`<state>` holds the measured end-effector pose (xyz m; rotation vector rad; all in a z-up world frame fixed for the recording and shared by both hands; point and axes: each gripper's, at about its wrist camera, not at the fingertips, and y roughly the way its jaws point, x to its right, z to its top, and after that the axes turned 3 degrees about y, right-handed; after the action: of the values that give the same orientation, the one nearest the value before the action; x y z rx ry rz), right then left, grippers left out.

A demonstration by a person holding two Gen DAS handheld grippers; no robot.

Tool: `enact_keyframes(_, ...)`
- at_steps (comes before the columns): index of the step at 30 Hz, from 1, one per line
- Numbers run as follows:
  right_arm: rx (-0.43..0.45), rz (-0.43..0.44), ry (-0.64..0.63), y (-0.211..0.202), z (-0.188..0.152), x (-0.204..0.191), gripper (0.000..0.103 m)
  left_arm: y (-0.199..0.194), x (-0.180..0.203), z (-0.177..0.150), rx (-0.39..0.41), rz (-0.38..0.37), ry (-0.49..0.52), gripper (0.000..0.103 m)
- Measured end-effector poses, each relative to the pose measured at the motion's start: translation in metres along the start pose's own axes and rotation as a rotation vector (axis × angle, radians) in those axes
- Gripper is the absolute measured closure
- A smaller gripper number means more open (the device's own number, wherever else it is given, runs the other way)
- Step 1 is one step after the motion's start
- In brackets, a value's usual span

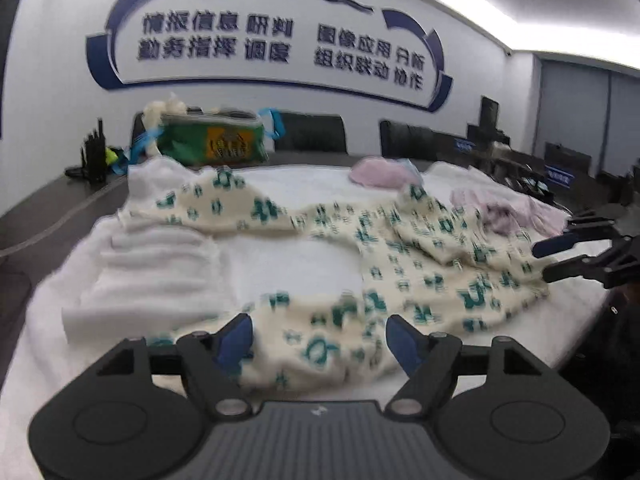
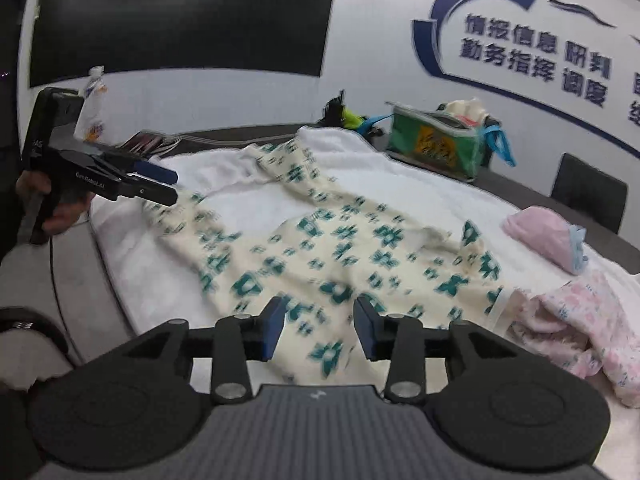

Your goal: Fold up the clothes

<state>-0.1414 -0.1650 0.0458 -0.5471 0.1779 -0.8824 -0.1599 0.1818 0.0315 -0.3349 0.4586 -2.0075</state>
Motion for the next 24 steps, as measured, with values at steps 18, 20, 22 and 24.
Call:
enact_keyframes(18,-0.091,-0.047,-0.05,0.004,-0.027,-0.006,0.065,-0.018,0.005,0.001,-0.002,-0.079,0.182,0.032)
enact_keyframes(20,-0.093,-0.05,-0.05,0.008,-0.029,-0.002,0.065,-0.006,0.013,0.001,-0.031,-0.083,0.239,0.032)
enact_keyframes(22,-0.098,-0.045,-0.045,0.014,-0.031,0.003,0.065,0.002,0.007,-0.001,-0.056,-0.096,0.23,0.048)
enact_keyframes(24,-0.098,-0.025,-0.029,0.019,-0.032,0.008,0.075,0.01,0.002,-0.003,-0.08,-0.109,0.221,0.074)
